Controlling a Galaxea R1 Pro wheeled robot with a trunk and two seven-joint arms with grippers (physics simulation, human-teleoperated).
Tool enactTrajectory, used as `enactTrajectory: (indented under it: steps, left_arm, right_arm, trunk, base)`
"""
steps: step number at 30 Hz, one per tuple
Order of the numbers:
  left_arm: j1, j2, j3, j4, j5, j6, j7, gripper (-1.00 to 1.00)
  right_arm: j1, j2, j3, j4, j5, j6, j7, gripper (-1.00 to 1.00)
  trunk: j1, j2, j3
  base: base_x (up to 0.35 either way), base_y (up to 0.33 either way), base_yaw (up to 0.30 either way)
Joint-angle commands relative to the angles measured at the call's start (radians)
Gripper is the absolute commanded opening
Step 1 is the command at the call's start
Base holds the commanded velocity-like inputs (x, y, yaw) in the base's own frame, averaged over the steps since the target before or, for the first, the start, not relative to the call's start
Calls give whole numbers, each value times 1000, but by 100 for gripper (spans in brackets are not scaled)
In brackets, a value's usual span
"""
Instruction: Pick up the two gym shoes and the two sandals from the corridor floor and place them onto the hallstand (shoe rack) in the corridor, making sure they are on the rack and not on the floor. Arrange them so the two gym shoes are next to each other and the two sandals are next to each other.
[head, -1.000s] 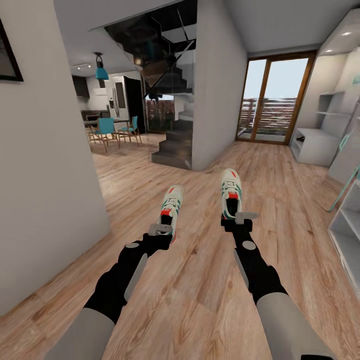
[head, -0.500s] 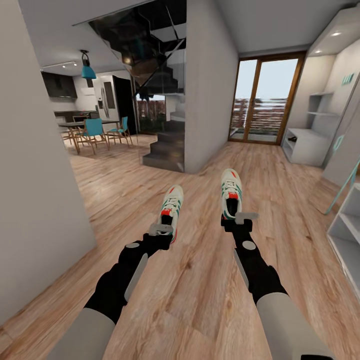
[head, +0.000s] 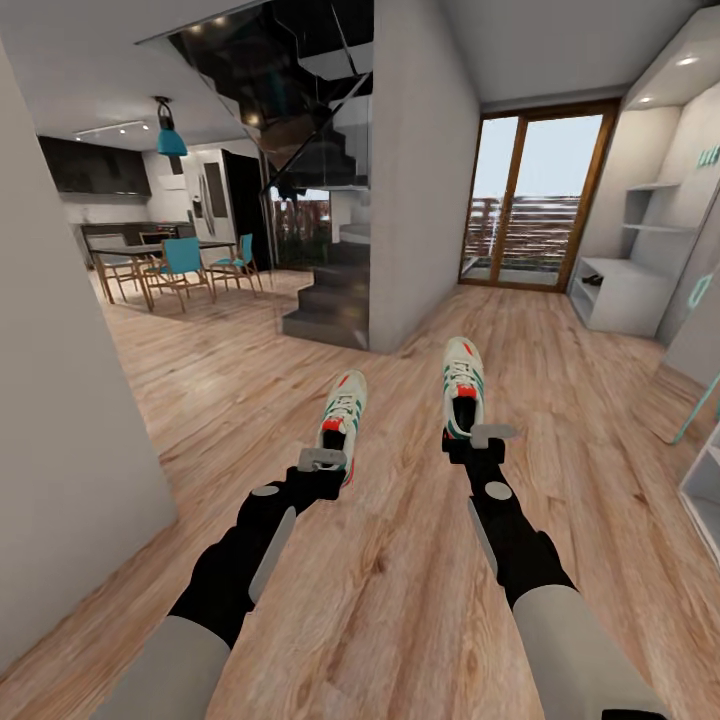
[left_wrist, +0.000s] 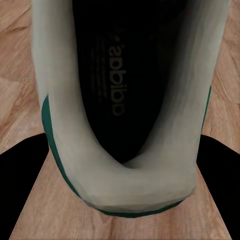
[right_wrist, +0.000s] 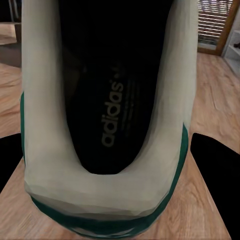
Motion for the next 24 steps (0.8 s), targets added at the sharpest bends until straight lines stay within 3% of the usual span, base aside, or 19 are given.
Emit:
enactTrajectory:
  steps: [1, 9, 16, 24]
  left_arm:
    - [0, 0, 0, -1, 10, 5, 2, -100]
    - [0, 0, 0, -2, 10, 5, 2, -100]
    - [0, 0, 0, -2, 10, 5, 2, -100]
    - [0, 0, 0, -1, 10, 5, 2, -100]
  right_arm:
    - [-1, 1, -3, -1, 11, 2, -1, -100]
    - [-1, 1, -4, -1, 6, 2, -1, -100]
    - [-1, 1, -4, -1, -73, 1, -1, -100]
    - [-1, 1, -3, -1, -81, 3, -1, -100]
  trunk:
    - [0, 0, -1]
    - [0, 0, -1]
    - [0, 0, -1]
    - [0, 0, -1]
  base:
    - [343, 0, -68]
    - [343, 0, -255]
    - [343, 0, -288]
    - [343, 0, -289]
